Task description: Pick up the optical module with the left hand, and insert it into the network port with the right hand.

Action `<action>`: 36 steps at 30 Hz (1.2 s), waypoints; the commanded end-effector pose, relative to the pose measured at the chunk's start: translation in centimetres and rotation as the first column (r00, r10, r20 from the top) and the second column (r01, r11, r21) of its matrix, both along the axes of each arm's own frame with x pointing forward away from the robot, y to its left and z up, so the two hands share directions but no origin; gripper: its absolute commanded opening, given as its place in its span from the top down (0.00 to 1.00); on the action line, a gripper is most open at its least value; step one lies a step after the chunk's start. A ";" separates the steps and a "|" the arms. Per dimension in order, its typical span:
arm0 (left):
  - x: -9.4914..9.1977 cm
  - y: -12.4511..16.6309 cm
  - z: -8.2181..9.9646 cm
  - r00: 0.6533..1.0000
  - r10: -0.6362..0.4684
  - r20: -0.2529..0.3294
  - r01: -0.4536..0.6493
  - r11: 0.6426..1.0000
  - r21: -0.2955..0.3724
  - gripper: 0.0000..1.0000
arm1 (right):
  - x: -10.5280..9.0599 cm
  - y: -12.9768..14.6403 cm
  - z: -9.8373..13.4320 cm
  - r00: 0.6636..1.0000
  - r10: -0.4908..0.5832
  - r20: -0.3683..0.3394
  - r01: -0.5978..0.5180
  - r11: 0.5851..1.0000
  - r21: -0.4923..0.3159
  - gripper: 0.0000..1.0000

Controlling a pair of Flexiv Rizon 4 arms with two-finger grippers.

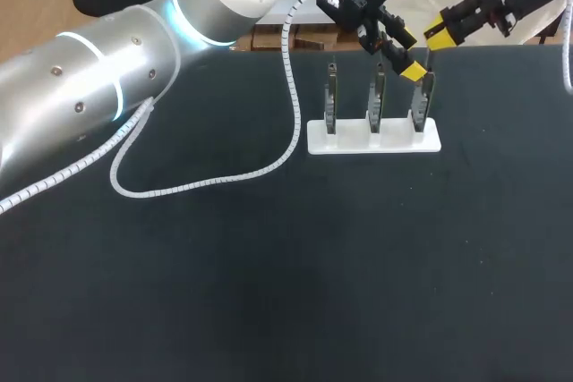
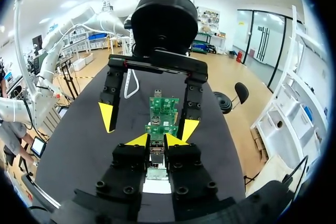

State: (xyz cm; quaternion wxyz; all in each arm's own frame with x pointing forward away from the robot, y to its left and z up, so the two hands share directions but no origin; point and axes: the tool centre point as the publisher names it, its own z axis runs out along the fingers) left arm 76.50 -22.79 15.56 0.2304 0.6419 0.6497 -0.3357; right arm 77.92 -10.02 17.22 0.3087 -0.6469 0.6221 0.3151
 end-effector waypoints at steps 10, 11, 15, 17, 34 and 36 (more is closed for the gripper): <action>0.3 -0.1 0.0 1.000 -0.005 -0.003 0.005 1.000 0.003 0.00 | -0.2 -0.3 0.8 0.999 -0.035 -0.024 0.035 0.999 0.016 1.00; 0.3 -0.1 0.0 1.000 -0.005 -0.003 0.005 1.000 0.003 0.00 | -0.1 -0.4 0.8 0.999 -0.035 -0.023 0.035 0.999 0.016 1.00; 0.3 -0.1 0.0 1.000 -0.005 -0.003 0.005 1.000 0.003 0.00 | 0.0 -0.4 1.0 0.999 -0.028 -0.023 0.029 0.999 0.015 1.00; 0.3 -0.1 0.0 1.000 -0.005 -0.003 0.005 1.000 0.003 0.00 | 0.0 -0.4 1.0 0.999 -0.019 -0.028 0.019 1.000 0.015 1.00; 0.3 -0.1 0.0 1.000 -0.005 -0.003 0.005 1.000 0.003 0.00 | 0.0 -0.6 0.8 0.997 -0.015 -0.070 0.016 1.000 0.011 1.00; 0.3 -0.1 0.0 1.000 -0.005 -0.003 0.005 1.000 0.003 0.00 | 0.0 -0.5 0.7 0.998 0.000 -0.068 0.001 1.000 0.017 1.00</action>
